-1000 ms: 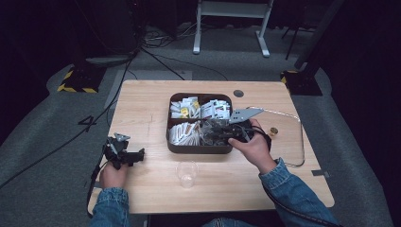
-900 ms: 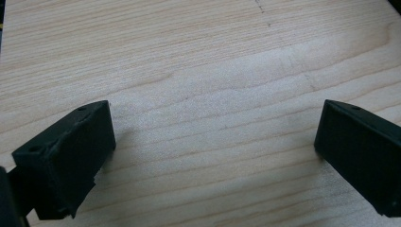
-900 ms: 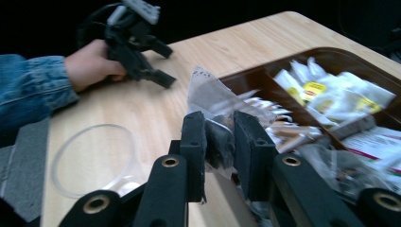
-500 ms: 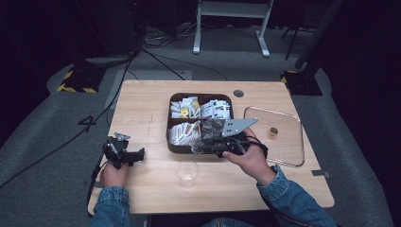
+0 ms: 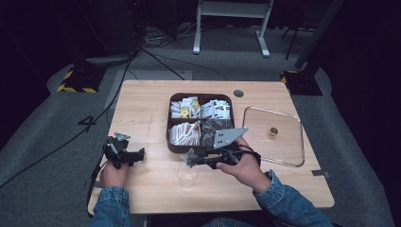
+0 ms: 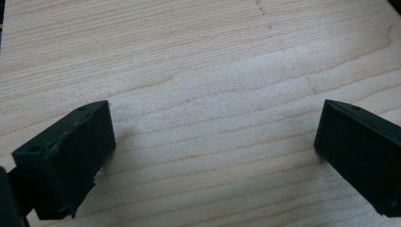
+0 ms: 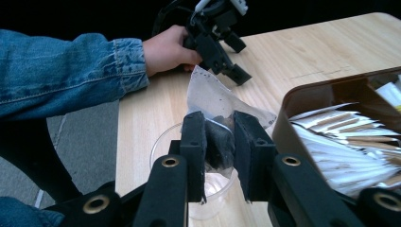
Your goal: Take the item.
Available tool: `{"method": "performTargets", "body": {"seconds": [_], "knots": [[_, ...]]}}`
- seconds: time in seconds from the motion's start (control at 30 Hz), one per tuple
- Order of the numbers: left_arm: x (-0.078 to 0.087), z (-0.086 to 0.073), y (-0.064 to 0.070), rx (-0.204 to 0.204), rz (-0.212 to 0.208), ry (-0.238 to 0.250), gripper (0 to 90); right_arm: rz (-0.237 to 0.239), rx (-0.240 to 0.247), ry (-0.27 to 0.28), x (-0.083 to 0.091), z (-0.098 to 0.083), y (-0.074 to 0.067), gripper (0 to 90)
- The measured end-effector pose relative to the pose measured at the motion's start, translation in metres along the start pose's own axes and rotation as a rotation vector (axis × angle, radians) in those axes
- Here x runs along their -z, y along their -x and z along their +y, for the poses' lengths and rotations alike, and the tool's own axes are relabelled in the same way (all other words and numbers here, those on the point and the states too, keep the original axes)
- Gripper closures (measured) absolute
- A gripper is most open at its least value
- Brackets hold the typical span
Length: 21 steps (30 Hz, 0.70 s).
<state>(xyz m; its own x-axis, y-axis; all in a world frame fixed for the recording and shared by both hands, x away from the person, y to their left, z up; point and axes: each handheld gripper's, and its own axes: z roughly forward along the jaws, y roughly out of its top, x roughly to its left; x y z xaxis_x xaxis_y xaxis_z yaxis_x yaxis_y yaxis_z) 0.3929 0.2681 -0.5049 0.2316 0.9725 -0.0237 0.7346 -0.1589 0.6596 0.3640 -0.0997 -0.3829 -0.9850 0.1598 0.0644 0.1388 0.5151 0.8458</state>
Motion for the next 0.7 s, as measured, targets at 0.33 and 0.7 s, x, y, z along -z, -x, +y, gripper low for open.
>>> {"method": "performTargets", "body": {"seconds": [0.33,0.7], "knots": [[0.000,0.000,0.000,0.000,0.000,0.000,0.0,0.017,0.005,-0.056,-0.019,-0.010,-0.004,74.9],[0.000,0.000,0.000,0.001,-0.002,0.000,0.0,0.028,0.013,-0.097,-0.031,-0.017,-0.009,74.7]]}}
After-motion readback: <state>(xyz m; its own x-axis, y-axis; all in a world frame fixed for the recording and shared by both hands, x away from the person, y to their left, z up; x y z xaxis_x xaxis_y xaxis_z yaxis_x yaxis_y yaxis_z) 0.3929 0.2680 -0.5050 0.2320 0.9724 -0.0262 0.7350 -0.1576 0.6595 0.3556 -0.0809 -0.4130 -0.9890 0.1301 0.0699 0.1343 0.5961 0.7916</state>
